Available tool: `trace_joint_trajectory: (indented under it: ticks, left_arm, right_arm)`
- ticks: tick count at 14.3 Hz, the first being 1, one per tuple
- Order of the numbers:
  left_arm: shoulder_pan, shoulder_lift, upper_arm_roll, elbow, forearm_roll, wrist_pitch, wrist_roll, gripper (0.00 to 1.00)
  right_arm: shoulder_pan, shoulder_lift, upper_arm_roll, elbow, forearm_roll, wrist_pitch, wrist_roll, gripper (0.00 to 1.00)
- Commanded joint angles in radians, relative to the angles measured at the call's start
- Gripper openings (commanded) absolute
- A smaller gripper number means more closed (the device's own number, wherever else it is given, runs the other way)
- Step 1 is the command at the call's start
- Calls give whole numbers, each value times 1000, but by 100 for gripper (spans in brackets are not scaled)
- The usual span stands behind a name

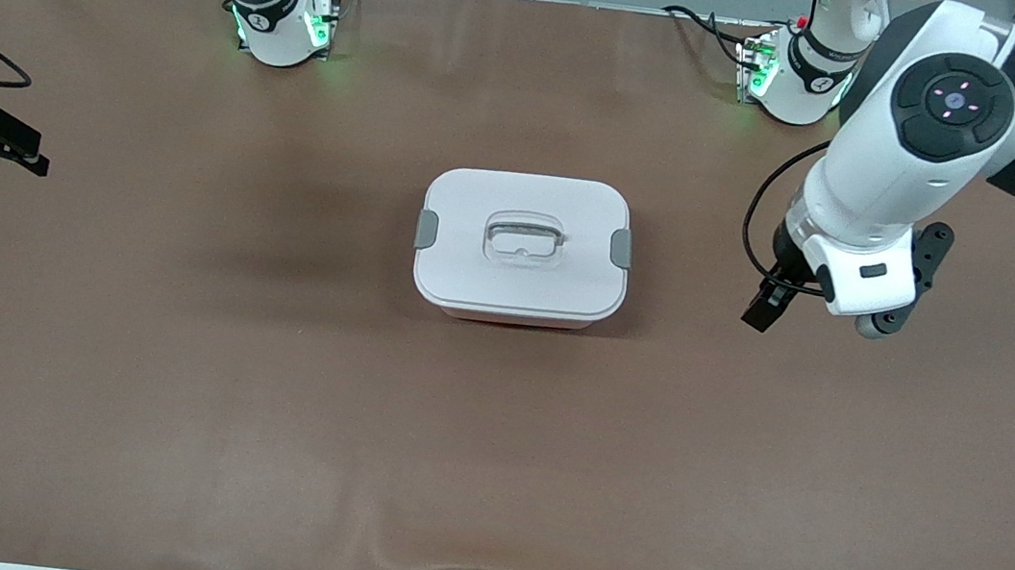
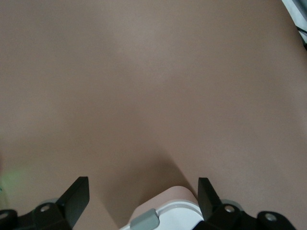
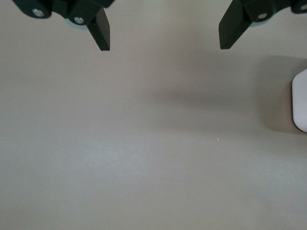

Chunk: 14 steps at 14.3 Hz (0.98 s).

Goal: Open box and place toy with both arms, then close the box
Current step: 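Release the lid handle and raise the left gripper away from the box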

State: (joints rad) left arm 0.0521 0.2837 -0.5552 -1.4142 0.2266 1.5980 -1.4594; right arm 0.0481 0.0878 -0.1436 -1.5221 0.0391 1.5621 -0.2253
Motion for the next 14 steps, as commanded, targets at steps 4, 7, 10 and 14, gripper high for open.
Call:
trace_joint_trajectory:
  ticks: [4, 7, 10, 14]
  left_arm:
    - [41, -27, 0, 12, -64, -24, 241, 100]
    - [72, -29, -2, 12, -61, -24, 368, 100]
    - [107, -31, -3, 12, -73, -24, 497, 100]
    - [150, -31, -3, 26, -89, -24, 615, 100]
  right_arm:
    - [-5, -30, 7, -26, -4, 4, 12, 100]
    - [-7, -30, 7, -26, -4, 3, 12, 100]
    - [-8, -30, 9, -26, -4, 4, 14, 100]
    - [-10, -30, 7, -26, -4, 3, 12, 100]
